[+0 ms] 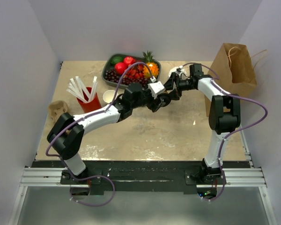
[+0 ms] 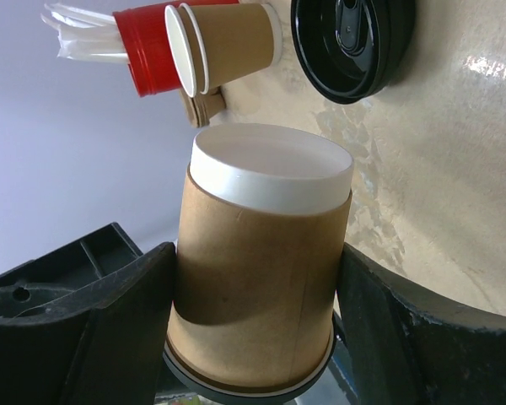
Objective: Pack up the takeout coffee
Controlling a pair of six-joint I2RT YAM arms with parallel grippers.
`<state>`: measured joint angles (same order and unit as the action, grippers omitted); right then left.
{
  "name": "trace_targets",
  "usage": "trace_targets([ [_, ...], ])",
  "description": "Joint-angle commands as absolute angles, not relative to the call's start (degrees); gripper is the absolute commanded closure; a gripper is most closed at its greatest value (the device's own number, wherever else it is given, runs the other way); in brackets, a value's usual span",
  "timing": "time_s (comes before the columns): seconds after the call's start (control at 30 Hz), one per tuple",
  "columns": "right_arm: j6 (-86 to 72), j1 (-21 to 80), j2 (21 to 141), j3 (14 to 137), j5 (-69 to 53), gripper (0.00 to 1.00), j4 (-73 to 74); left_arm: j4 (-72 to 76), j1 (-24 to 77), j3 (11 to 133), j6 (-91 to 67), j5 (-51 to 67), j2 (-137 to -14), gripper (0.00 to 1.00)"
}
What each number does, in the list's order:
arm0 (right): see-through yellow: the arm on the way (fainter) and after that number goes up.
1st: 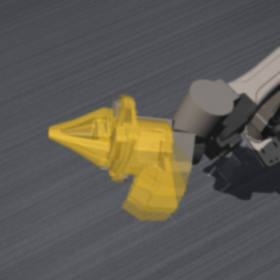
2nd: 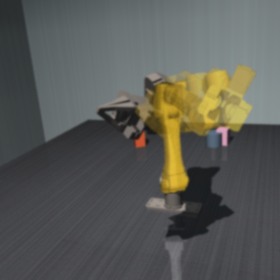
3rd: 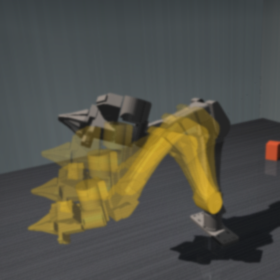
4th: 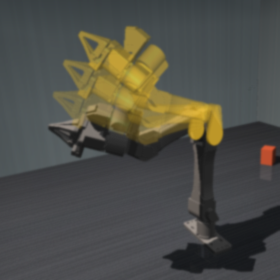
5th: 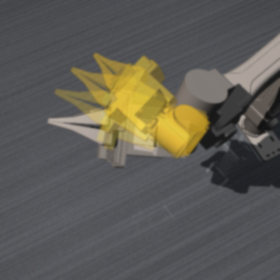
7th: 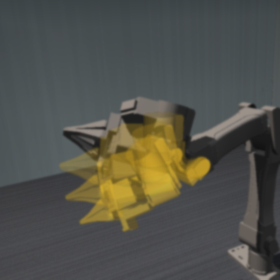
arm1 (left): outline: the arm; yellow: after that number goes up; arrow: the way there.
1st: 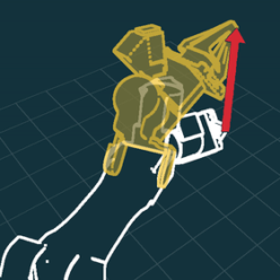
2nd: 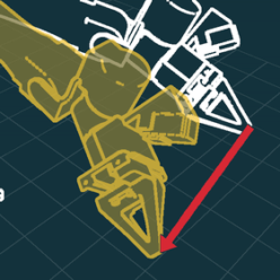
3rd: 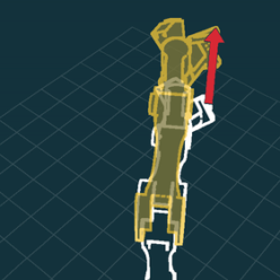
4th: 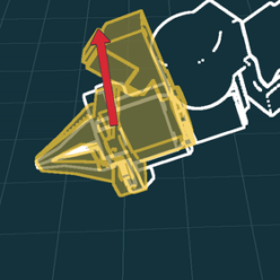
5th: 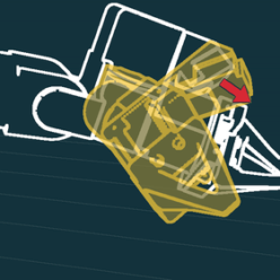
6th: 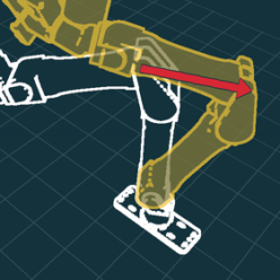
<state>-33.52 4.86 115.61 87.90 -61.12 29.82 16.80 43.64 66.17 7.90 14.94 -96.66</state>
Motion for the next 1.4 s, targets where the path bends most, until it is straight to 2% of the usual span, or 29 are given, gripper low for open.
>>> trace_targets([
  [0.0, -35.07, 4.92, 112.24, 87.8, -63.37, 0.33, 28.21, 18.11, 43.51, 69.34, 5.45, 14.06, -97.91, 0.35],
  [0.07, -35.07, 4.83, 112.24, 87.8, -63.28, 0.33, 28.21, 17.84, 43.42, 69.87, 5.01, 15.55, -98.44, 0.42],
  [0.1, -35.07, 4.92, 112.15, 87.8, -63.11, 0.33, 28.21, 16.88, 43.33, 70.31, 5.1, 15.99, -98.79, 0.51],
  [0.2, -35.42, 4.92, 112.15, 87.89, -63.02, 0.32, 27.95, 15.12, 42.63, 71.72, 3.96, 16.96, -99.75, 0.61],
  [0.3, -35.51, 4.84, 112.06, 87.98, -62.93, 0.31, 27.69, 14.68, 41.66, 71.72, 2.82, 17.31, -100.11, 0.67],
  [0.37, -35.51, 5.01, 111.89, 87.8, -62.84, 0.3, 27.77, 14.5, 41.13, 71.72, 2.37, 18.01, -100.28, 0.7],
  [0.5, -34.98, 4.83, 111.71, 88.24, -62.23, 0.21, 27.86, 13.98, 40.34, 72.16, 0.45, 19.95, -100.72, 0.75],
  [0.53, -34.72, 4.57, 111.62, 88.59, -61.7, 0.01, 27.77, 13.97, 39.82, 72.33, 0.44, 20.47, -100.9, 0.76],
  [0.73, -29.19, 1.15, 112.15, 95.78, -58.28, 0.01, 30.23, 19.94, 36.04, 70.84, -10.88, 31.62, -103.44, 0.77],
  [0.9, -16.46, -1.39, 112.85, 103.79, -53.8, 0.01, 37.86, 27.66, 34.19, 71.19, -20.54, 39.46, -108.44, 0.81],
  [0.97, -6.31, -1.41, 112.24, 106.6, -52.04, 0.01, 41.2, 28.91, 33.4, 71.89, -22.32, 40.6, -109.33, 0.77],
  [1.0, -1.89, -1.41, 111.02, 107.05, -51.6, 0.01, 44.53, 29.53, 33.22, 72.33, -21.89, 40.87, -109.34, 0.66],
  [1.03, 3.2, -1.49, 109.96, 106.27, -52.11, 0.01, 45.95, 29.01, 33.14, 72.59, -20.93, 40.87, -108.99, 0.62],
  [1.07, 16.22, -1.49, 108.82, 105.48, -52.38, 0.01, 47.79, 28.31, 32.96, 73.03, -19.53, 42.35, -108.72, 0.59],
  [1.13, 32.44, -1.49, 102.44, 99.02, -52.82, 0.01, 53.68, 24.63, 32.26, 74.18, -13.47, 44.55, -107.06, 0.5],
  [1.17, 43.22, -1.41, 99.43, 95.66, -48.99, 0.01, 53.88, 22.61, 31.91, 74.53, -10.49, 48.21, -106.18, 0.45],
  [1.27, 50.14, -1.41, 91.42, 85.29, -42.91, 0.01, 48.87, 4.98, 32.08, 77.86, 10.66, 51.5, -102.75, 0.34],
  [1.3, 52.71, -1.41, 90.45, 84.38, -43.15, 0.01, 52.0, -5.69, 32.52, 79.09, 19.86, 51.16, -101.0, 0.29],
  [1.37, 63.29, -0.44, 88.26, 82.89, -43.85, 0.01, 58.76, -12.19, 33.83, 78.58, 24.42, 48.45, -98.98, 0.27],
])
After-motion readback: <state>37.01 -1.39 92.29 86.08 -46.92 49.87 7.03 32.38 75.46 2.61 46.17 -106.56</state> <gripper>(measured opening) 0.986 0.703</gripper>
